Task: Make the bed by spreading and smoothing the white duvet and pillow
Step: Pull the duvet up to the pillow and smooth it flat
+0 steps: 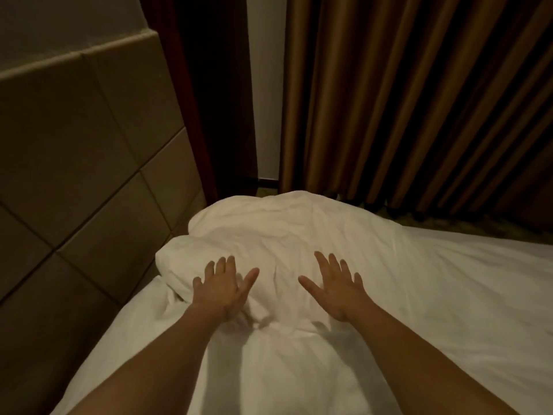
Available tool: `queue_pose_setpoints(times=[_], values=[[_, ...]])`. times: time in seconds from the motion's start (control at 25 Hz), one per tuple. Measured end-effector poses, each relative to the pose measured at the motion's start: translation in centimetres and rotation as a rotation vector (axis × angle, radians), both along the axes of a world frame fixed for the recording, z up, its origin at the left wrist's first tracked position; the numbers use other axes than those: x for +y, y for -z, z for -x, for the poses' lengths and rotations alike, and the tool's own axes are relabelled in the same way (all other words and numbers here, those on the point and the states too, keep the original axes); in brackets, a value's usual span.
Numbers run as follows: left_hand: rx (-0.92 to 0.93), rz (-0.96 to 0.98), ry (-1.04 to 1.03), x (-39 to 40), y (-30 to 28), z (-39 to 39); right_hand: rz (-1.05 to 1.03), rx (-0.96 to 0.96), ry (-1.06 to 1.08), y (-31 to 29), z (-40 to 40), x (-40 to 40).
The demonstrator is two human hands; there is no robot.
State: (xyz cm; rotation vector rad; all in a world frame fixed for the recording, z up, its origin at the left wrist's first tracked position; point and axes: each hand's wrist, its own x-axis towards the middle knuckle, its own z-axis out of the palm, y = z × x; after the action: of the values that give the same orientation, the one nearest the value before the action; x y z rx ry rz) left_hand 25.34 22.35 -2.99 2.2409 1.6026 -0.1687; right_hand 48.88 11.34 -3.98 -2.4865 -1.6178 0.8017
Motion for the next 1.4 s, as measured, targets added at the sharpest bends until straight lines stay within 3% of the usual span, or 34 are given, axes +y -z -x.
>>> queue_pose_setpoints(times=[0.32, 0.56, 0.76, 1.04, 1.4], values=[[-0.097, -0.106, 0.278, -19.4, -8.0, -9.6, -0.028, -0.153, 0.159, -10.2, -5.5, -24.4], [-0.127, -0.169, 0.368, -40.6, -14.2, -17.7, -0.113, -0.245, 0.163, -16.2, -12.7, -46.5], [-0.158, -0.131, 0.521, -56.7, -15.1, -28.6, -0.087, -0.265, 0.318, -18.5, -20.9, -66.8], [-0.144, -0.124, 0.702, -73.0, -13.4, -45.1, -0.033, -0.229, 0.453, -15.7, -30.2, -84.0], [-0.115, -0.089, 0.743, -90.5, -7.8, -67.8, -0.008, -0.282, 0.587, -11.6, -52.4, -104.0]])
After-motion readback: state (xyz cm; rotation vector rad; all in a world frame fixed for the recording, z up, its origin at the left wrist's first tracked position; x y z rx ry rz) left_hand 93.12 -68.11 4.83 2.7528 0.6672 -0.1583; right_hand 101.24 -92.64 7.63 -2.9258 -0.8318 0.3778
